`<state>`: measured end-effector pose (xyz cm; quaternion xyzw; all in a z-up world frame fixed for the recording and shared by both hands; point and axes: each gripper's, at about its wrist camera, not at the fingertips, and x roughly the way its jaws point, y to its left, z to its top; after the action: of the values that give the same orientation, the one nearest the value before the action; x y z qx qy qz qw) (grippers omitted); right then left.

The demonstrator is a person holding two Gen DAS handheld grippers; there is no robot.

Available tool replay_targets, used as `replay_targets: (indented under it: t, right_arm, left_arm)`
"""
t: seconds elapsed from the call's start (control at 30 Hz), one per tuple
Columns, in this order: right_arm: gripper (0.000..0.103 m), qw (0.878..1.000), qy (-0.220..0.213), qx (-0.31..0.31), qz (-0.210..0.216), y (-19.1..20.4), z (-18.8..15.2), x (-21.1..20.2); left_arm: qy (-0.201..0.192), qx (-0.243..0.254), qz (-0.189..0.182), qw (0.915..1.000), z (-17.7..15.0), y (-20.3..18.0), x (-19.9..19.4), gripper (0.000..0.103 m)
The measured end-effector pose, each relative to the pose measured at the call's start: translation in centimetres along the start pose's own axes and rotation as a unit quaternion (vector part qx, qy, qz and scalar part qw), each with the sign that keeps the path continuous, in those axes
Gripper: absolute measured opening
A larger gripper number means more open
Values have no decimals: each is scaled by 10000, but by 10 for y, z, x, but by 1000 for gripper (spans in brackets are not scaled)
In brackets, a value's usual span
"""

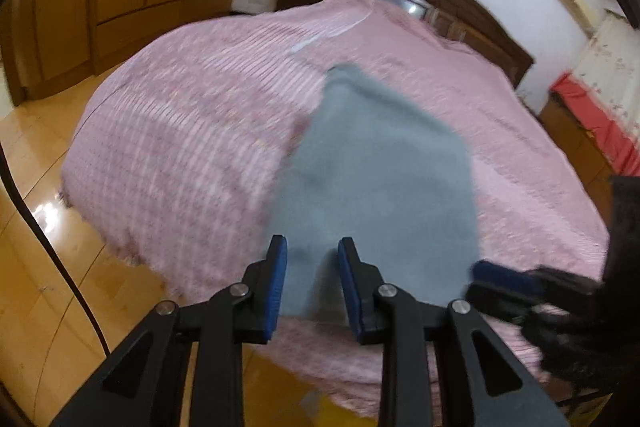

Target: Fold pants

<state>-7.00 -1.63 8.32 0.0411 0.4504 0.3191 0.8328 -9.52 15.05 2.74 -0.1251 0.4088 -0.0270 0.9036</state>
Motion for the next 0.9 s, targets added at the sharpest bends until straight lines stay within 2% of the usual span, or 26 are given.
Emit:
replay_targets:
  t: [0.1, 0.27, 0.37, 0.5, 0.67, 0.8, 0.9]
  right_arm:
    - [29, 9999, 12, -105, -50, 2, -1, 6]
    - [29, 10000, -12, -77, -42, 3, 1, 1]
    - [29, 9994, -303, 124, 123, -2, 8, -13]
    - [29, 9984, -542, 168, 2, -11, 27, -19]
    - [29, 9970, -636, 394, -193, -29, 50, -9]
    - [29, 9954, -722, 512, -369, -42, 63, 0]
    - [29, 9941, -775, 594, -481, -50, 70, 7]
  left_arm:
    - [134, -183, 54, 9997, -8, 16, 14, 28]
    - [130, -323, 176, 9992, -7, 24, 20, 28]
    - [18, -318, 232, 9992, -1, 25, 11, 28]
    - [-88, -256, 216, 9994, 14, 21, 5, 29]
    - [-32, -217, -132, 9997, 36, 7, 13, 29]
    - [-153, 17, -396, 9991, 61, -12, 24, 29]
    - [-237, 275, -749, 9965, 83, -25, 38, 29]
